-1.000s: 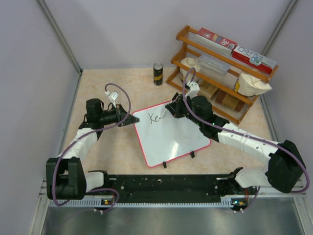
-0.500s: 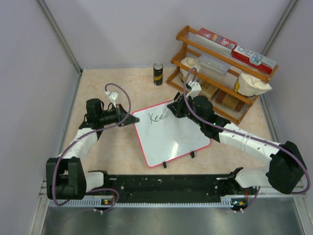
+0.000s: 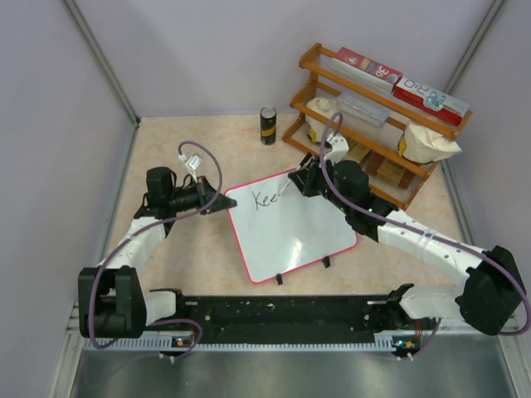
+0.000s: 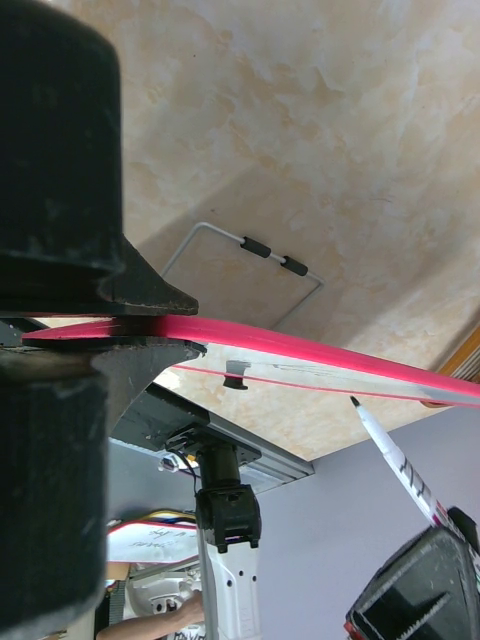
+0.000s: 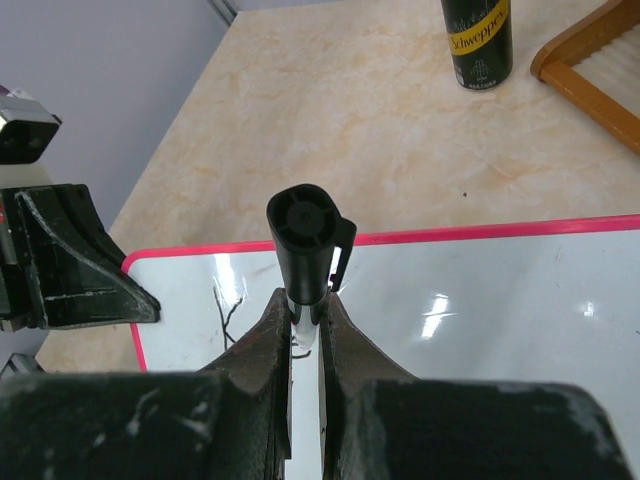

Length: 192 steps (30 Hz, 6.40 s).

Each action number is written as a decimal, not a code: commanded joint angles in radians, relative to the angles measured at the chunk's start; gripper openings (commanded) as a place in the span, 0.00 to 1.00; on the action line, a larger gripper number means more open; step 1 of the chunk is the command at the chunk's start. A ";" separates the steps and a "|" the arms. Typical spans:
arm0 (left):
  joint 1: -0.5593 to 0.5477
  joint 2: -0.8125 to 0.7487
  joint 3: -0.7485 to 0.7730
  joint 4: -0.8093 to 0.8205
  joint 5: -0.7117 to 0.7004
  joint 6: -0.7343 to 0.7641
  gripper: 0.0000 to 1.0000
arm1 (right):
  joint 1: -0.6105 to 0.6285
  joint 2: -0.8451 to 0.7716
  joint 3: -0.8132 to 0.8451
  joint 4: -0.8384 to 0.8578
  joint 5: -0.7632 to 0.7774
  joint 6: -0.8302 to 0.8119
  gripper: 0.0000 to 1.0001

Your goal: Write a sentence on the whiteboard

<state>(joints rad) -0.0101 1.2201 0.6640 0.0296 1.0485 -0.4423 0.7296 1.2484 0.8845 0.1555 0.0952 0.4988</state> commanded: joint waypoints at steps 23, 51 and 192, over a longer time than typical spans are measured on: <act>-0.016 0.001 -0.001 -0.053 -0.111 0.114 0.00 | -0.019 0.012 0.070 0.050 0.000 -0.028 0.00; -0.019 -0.002 -0.003 -0.054 -0.114 0.114 0.00 | -0.021 -0.006 -0.036 0.010 -0.028 -0.029 0.00; -0.030 0.009 -0.001 -0.065 -0.128 0.126 0.00 | -0.191 -0.063 -0.016 0.068 -0.127 0.017 0.00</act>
<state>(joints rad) -0.0231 1.2198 0.6640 0.0208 1.0355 -0.4385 0.5446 1.2106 0.8402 0.1886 -0.0422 0.5404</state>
